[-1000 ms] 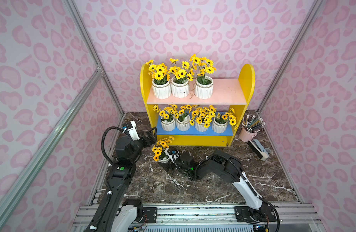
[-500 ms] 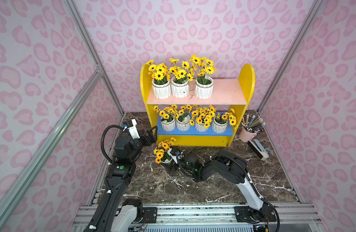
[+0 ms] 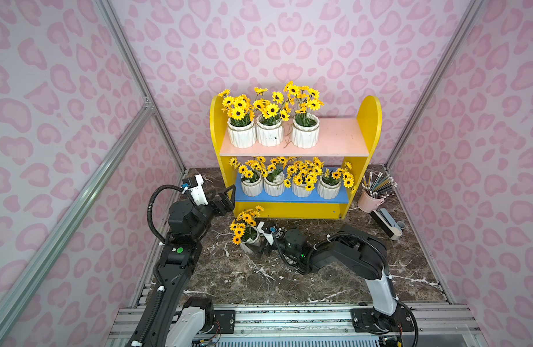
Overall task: Take the sunflower pots off the shelves
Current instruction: Place the sunflower pot at the center of the board.
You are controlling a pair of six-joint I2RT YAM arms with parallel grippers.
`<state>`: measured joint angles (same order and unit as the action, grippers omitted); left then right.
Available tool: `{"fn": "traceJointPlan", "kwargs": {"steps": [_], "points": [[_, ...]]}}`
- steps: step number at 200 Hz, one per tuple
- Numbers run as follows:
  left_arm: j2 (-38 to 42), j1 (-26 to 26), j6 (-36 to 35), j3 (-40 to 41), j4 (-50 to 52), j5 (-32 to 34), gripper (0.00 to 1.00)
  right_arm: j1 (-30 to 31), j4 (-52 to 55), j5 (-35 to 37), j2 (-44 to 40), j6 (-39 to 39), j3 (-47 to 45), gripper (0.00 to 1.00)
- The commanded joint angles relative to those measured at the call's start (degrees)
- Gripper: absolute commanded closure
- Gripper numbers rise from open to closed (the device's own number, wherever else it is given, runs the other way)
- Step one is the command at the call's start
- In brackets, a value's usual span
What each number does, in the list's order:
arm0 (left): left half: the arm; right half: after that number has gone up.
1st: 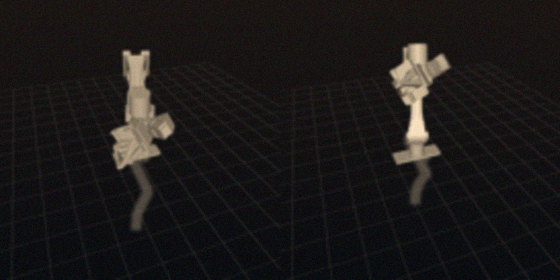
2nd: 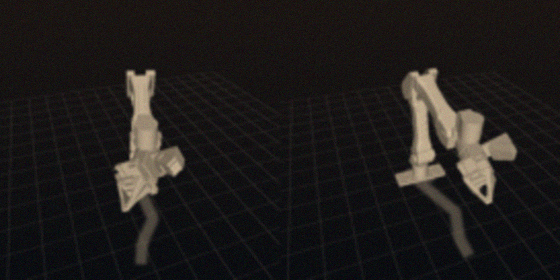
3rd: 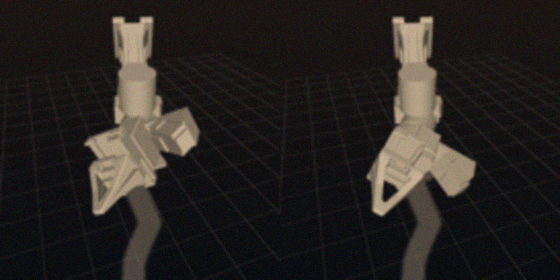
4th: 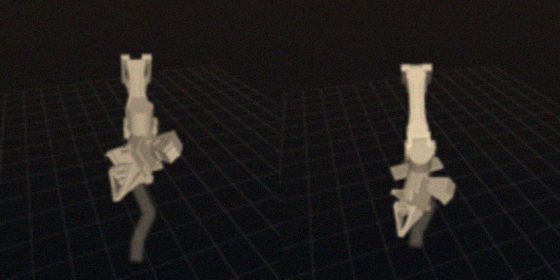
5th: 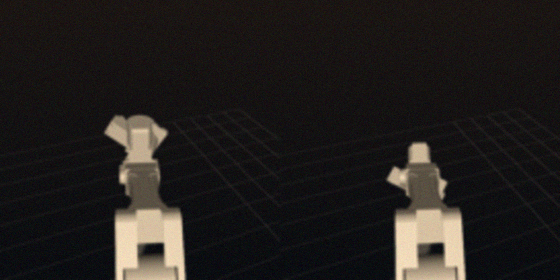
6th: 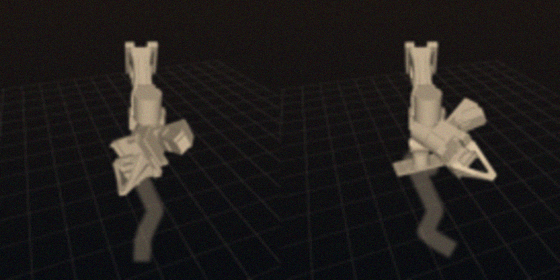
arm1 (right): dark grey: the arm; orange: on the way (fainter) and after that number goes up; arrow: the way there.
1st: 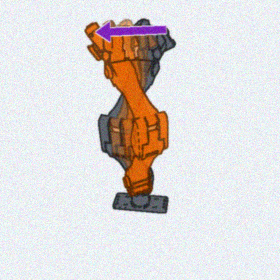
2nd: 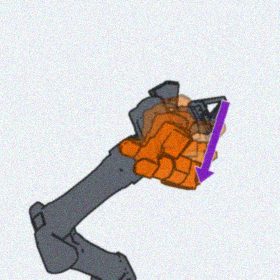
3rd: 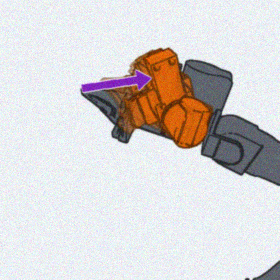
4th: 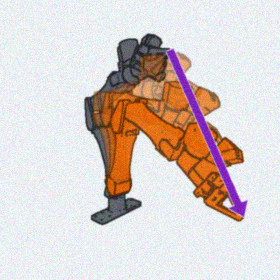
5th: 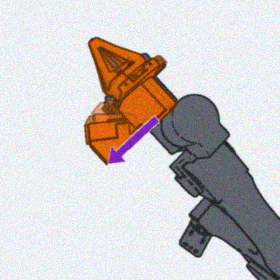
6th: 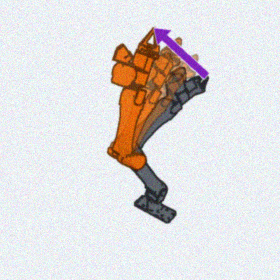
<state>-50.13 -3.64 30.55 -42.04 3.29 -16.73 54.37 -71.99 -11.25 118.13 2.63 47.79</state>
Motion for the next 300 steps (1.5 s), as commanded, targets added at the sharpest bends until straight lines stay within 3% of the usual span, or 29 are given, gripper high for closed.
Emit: {"fn": "traceJointPlan", "kwargs": {"steps": [1, 38, 59, 96, 124, 155, 203, 236, 253, 275, 300], "points": [[1.0, -0.1, 0.4, -1.5, -1.0, -1.4, 0.03, 0.4, 0.2, 1.1, -4.3, 0.9, -2.6, 0.01], [2.3, -0.1, 0.6, -4.1, 0.2, -3.9, 0.03, 1.5, 9.6, 4.0, -17.7, 2.2, -7.3, 0.07], [2.8, -0.1, 1.0, -5.3, 0.4, -6.3, 0.03, 1.8, 21.4, 6.0, -27.5, 3.5, -6.9, 0.09], [2.5, -0.3, 1.9, -5.9, -3.6, -13.7, 0.03, 1.3, 41.7, 10.8, -42.2, 4.0, -1.1, 0.09], [2.0, -1.3, 4.5, -7.1, -7.1, -17.8, 0.03, 0.5, 56.7, 14.4, -48.1, 5.1, 9.3, 0.07], [1.3, -2.6, 5.3, -9.4, -8.4, -19.0, 0.03, 0.1, 55.6, 21.8, -52.6, 9.7, 13.2, 0.01], [-1.2, -6.3, 4.1, -13.9, -8.1, -18.8, 0.03, -7.7, 64.4, 28.2, -49.3, 7.5, 27.2, 0.01], [-4.0, -10.2, 0.6, -17.8, -6.1, -15.4, 0.03, -15.1, 70.3, 23.3, -43.1, 4.3, 37.7, 0.01], [-5.7, -11.6, -1.0, -19.7, -5.9, -13.3, 0.03, -17.4, 69.7, 22.0, -41.3, 3.5, 39.6, 0.01], [-8.4, -12.2, -2.5, -22.5, -5.2, -13.8, 0.03, -21.3, 70.6, 13.9, -38.7, 1.6, 42.4, 0.01], [-9.6, -12.4, -2.9, -22.8, -5.8, -13.3, 0.03, -23.7, 70.8, 9.9, -35.9, 0.9, 44.6, 0.01]]}}
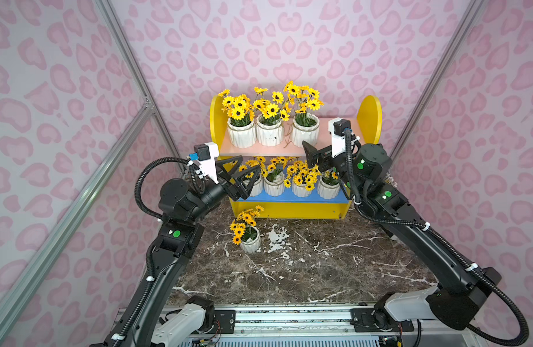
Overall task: Take the sunflower pots off the shelves
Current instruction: Place the sunflower pot at the center of the board, then pick up the sunflower pot from the shelf.
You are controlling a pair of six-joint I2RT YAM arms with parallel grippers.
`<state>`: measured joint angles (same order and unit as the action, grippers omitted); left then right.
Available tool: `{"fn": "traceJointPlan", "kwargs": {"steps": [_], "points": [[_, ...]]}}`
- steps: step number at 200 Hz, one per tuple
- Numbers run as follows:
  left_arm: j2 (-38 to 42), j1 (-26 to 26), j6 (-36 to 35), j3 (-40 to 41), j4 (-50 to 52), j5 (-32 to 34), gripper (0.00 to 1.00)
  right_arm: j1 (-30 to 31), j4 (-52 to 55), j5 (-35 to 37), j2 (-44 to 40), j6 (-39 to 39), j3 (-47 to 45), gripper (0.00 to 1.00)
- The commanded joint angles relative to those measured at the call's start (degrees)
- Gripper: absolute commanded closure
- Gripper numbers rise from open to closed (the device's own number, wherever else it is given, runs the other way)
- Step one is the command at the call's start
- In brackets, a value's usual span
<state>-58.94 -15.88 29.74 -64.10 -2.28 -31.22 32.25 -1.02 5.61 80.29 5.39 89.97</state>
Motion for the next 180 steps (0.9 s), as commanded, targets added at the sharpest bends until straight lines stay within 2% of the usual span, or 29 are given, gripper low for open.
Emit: {"fn": "traceJointPlan", "kwargs": {"steps": [1, 35, 87, 180], "points": [[-0.8, -0.1, -2.1, -0.8, -0.2, 1.2, 0.03, -1.7, -0.2, -7.1, 2.0, -2.0, 2.5, 0.01], [-1.1, -0.1, -3.0, -0.7, 0.0, 1.6, 0.03, -3.8, -0.4, -11.1, 5.8, -3.1, 5.7, 0.01], [-0.4, -0.1, -4.4, -0.9, 1.2, 2.4, 0.03, -4.6, -3.1, -9.7, 8.7, -3.0, 7.5, 0.01], [0.7, -0.1, -5.7, -0.9, 2.6, 3.2, 0.03, -5.1, -3.1, -11.7, 13.4, -1.9, 12.0, 0.01]]}}
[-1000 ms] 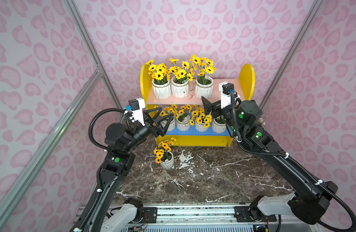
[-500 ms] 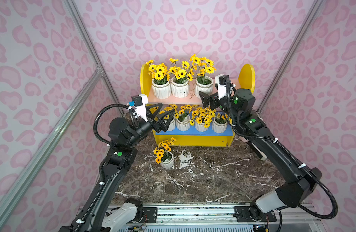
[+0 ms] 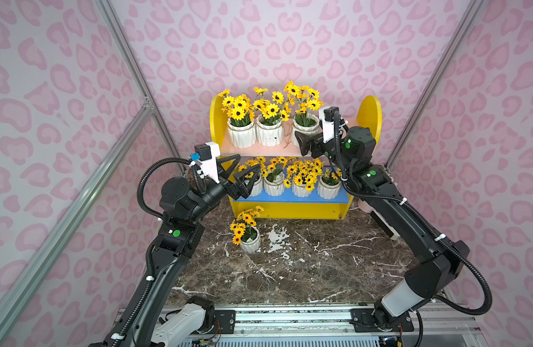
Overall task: Take the sunflower pots off the shelves
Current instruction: Pick up the sunflower pot from the shelf.
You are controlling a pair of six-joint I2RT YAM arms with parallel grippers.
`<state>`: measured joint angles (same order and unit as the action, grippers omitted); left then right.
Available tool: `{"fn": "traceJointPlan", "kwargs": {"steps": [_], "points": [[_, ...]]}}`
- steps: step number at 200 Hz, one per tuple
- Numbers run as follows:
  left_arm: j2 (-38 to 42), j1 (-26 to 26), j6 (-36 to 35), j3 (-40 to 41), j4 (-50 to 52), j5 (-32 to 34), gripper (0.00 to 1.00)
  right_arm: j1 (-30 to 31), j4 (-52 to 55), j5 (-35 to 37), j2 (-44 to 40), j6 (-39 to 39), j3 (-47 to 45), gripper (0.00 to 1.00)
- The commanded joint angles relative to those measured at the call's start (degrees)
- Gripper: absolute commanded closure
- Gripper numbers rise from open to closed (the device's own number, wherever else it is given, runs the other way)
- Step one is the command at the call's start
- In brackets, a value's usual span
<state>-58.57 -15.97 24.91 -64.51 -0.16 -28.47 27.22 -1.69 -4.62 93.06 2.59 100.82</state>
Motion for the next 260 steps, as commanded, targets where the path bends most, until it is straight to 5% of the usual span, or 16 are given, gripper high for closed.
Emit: {"fn": "traceJointPlan", "kwargs": {"steps": [1, 260], "points": [[0.3, 0.0, -0.8, -0.5, 0.4, 0.5, 0.03, -0.1, -2.4, -1.5, 0.7, 0.9, 1.2, 0.01], [1.1, 0.0, -3.2, -0.8, 1.9, 0.8, 0.03, -1.8, -10.3, -7.2, 6.5, 1.5, 4.6, 0.01]]}}
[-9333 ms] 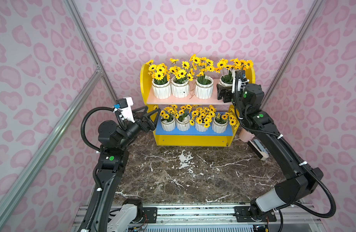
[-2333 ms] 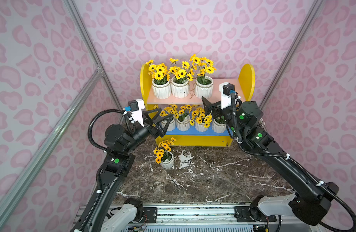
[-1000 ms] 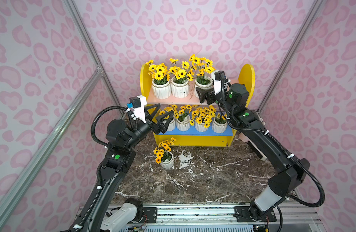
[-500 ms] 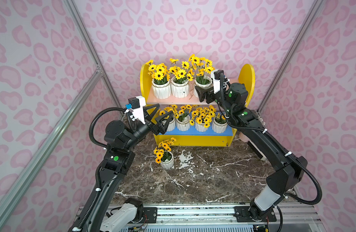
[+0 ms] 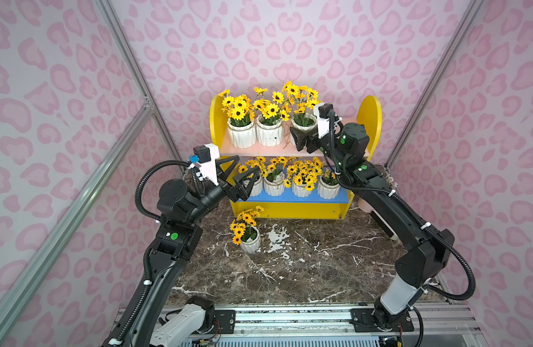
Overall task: Take the sunflower pots off the shelves
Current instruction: Pick up the sunflower pot from the shelf.
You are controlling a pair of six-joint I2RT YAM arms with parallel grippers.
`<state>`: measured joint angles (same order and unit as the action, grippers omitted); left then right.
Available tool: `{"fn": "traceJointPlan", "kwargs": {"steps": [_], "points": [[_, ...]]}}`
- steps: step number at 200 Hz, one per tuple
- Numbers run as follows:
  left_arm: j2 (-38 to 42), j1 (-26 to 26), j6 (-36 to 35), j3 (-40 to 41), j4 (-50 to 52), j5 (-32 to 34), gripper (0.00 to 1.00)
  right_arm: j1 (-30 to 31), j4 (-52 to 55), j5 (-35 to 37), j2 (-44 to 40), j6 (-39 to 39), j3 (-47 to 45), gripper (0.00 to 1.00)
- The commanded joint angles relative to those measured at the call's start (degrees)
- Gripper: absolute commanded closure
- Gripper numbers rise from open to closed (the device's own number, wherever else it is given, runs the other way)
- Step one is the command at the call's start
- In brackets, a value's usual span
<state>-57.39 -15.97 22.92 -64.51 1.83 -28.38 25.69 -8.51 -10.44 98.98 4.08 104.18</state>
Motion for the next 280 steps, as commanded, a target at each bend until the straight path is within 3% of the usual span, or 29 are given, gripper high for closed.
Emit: {"fn": "traceJointPlan", "kwargs": {"steps": [1, 119, 160, 203, 212, 229, 240, 280], "points": [[-0.2, 0.0, -1.2, -0.8, 0.0, 0.7, 0.03, -0.3, -3.4, -1.5, 0.6, 0.0, 1.3, 0.01], [-0.4, -0.1, -2.2, -0.8, -0.2, 1.5, 0.03, -1.1, -3.7, -4.6, 3.2, -1.9, 2.7, 0.01], [-0.2, -0.1, -2.4, -0.9, 0.2, 1.6, 0.03, -1.7, -5.0, -6.1, 2.4, -3.1, 0.6, 0.13], [0.0, 0.0, -2.7, -0.8, 0.4, 1.8, 0.03, -2.1, -5.7, -8.7, 1.9, -3.6, 0.2, 0.38], [0.1, 0.0, -2.7, -0.8, 0.3, 1.7, 0.03, -2.1, -5.7, -9.1, 1.9, -3.6, 0.3, 0.47], [0.1, 0.0, -2.6, -0.9, 0.3, 1.7, 0.03, -2.1, -5.8, -9.6, 1.6, -3.9, 0.3, 0.75], [0.0, 0.0, -2.6, -0.9, 0.4, 1.7, 0.03, -2.1, -6.1, -10.0, 1.3, -4.1, 0.3, 1.00], [0.1, -0.1, -2.1, -1.0, 0.2, 1.7, 0.02, -1.0, -12.2, -6.3, -2.8, -4.1, -4.2, 1.00]]}}
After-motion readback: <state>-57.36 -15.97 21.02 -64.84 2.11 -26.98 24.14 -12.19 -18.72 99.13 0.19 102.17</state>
